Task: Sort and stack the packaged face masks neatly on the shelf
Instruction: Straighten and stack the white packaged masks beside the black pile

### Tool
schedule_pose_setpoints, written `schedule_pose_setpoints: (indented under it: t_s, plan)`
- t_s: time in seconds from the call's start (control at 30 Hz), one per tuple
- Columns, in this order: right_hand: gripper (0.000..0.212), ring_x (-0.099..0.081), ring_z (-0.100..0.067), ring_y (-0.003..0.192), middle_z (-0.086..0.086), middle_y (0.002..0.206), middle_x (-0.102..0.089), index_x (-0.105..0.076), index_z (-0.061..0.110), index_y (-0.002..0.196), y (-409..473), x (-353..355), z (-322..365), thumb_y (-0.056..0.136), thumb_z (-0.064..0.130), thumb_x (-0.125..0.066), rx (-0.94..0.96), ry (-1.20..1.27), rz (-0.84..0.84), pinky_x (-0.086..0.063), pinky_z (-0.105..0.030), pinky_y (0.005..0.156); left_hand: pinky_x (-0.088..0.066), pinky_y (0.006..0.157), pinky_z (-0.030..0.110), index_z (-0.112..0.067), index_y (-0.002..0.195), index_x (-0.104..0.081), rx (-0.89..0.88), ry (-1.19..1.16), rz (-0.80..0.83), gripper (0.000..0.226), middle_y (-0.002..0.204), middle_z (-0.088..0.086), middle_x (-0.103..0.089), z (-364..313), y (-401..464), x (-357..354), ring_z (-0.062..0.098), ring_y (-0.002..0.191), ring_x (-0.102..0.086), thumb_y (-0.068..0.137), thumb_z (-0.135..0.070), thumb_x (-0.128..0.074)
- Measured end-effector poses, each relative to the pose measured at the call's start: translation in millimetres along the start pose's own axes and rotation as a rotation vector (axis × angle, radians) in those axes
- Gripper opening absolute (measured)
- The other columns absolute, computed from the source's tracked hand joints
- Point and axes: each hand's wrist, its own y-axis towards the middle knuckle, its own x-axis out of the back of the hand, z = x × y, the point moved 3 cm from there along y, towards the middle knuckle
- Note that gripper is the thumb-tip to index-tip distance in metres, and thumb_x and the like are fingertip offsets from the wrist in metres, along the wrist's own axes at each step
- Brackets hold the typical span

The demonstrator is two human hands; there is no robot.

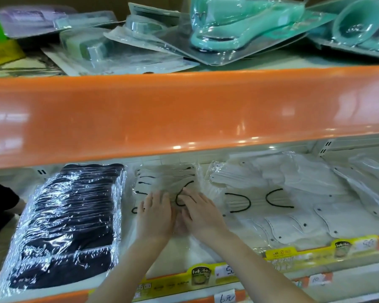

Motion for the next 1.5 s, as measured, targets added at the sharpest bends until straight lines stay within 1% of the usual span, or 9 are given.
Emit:
schedule_pose_setpoints:
  t_s: [0.17,0.3,0.73,0.97,1.07,1.2,1.3,1.4,1.5]
  plan:
    - [0.047,-0.032,-0.012,0.137,0.012,0.148,-0.037,-0.045,0.026,0.137,-36,34,-47,0.095,0.041,-0.03,-0.07,-0.059,-0.064,-0.027,-0.03,0.109,-0.052,0.081,0.036,-0.012,0.106,-0.066,-0.186,-0.144,-0.095,0.036,0.113,0.002,-0.066,-53,-19,18,0.024,0.101,-0.064,0.084,-0.026,-0.041]
    - [0.045,-0.063,-0.018,0.098,0.005,0.109,-0.065,-0.065,0.019,0.11,-69,53,-90,0.081,0.046,-0.044,-0.147,-0.061,-0.219,-0.056,-0.032,0.074,-0.055,0.068,0.03,-0.012,0.094,-0.071,-0.323,-0.19,-0.055,0.038,0.099,0.004,-0.07,-94,-29,3,0.024,0.088,-0.069,0.077,-0.027,-0.041]
    - [0.046,-0.067,-0.014,0.081,0.008,0.089,-0.067,-0.068,0.021,0.094,-79,53,-124,0.052,0.037,-0.076,-0.16,-0.169,-0.238,-0.054,-0.028,0.057,-0.055,0.076,0.032,-0.014,0.09,-0.073,-0.41,-0.125,0.032,0.041,0.1,0.007,-0.071,-141,-16,-23,0.024,0.094,-0.069,0.075,-0.035,-0.041]
    - [0.02,-0.064,-0.019,0.072,0.005,0.076,-0.064,-0.066,0.018,0.079,-78,43,-123,0.069,0.02,-0.049,-0.124,-0.162,-0.412,-0.052,-0.03,0.06,-0.046,0.084,0.029,-0.018,0.086,-0.072,-0.507,-0.127,-0.156,0.029,0.087,-0.003,-0.068,-144,-15,-23,0.018,0.084,-0.067,0.078,-0.032,-0.048]
    - [0.023,-0.062,-0.017,0.074,0.007,0.077,-0.063,-0.065,0.019,0.079,-79,43,-124,0.06,0.009,-0.071,-0.09,-0.126,-0.403,-0.05,-0.029,0.063,-0.05,0.064,0.02,-0.024,0.083,-0.075,-0.551,-0.16,-0.179,0.027,0.077,-0.01,-0.07,-150,-12,-16,0.011,0.071,-0.067,0.074,-0.031,-0.05]
    - [0.019,-0.061,-0.015,0.074,0.009,0.079,-0.062,-0.064,0.022,0.08,-82,51,-126,0.069,0.019,-0.049,-0.077,-0.146,-0.461,-0.043,-0.025,0.067,-0.045,0.046,0.021,-0.017,0.072,-0.07,-0.582,-0.17,-0.276,0.019,0.063,-0.005,-0.064,-145,-6,-5,0.016,0.056,-0.062,0.056,-0.01,-0.076]
    - [0.02,-0.061,-0.019,0.071,0.006,0.077,-0.065,-0.067,0.018,0.079,-85,68,-131,0.08,0.022,-0.048,-0.034,-0.162,-0.595,-0.04,-0.027,0.067,-0.041,0.046,0.019,-0.016,0.076,-0.069,-0.538,-0.199,-0.353,0.019,0.068,-0.005,-0.066,-127,-6,15,0.017,0.058,-0.064,0.065,-0.011,-0.055]
    - [0.023,-0.064,-0.021,0.071,0.002,0.08,-0.068,-0.069,0.012,0.081,-85,83,-129,0.09,0.021,-0.05,0.048,-0.17,-0.685,-0.049,-0.032,0.062,-0.042,0.047,0.022,-0.016,0.074,-0.067,-0.478,-0.155,-0.429,0.025,0.068,-0.005,-0.065,-102,-6,32,0.017,0.059,-0.063,0.054,-0.001,-0.071]
    - [0.023,-0.064,-0.019,0.075,0.001,0.083,-0.069,-0.07,0.011,0.084,-79,91,-113,0.092,0.019,-0.05,0.119,-0.15,-0.725,-0.047,-0.03,0.066,-0.044,0.067,0.028,-0.016,0.073,-0.069,-0.457,-0.085,-0.509,0.008,0.072,-0.004,-0.068,-79,-10,43,0.018,0.068,-0.067,0.076,-0.011,-0.064]
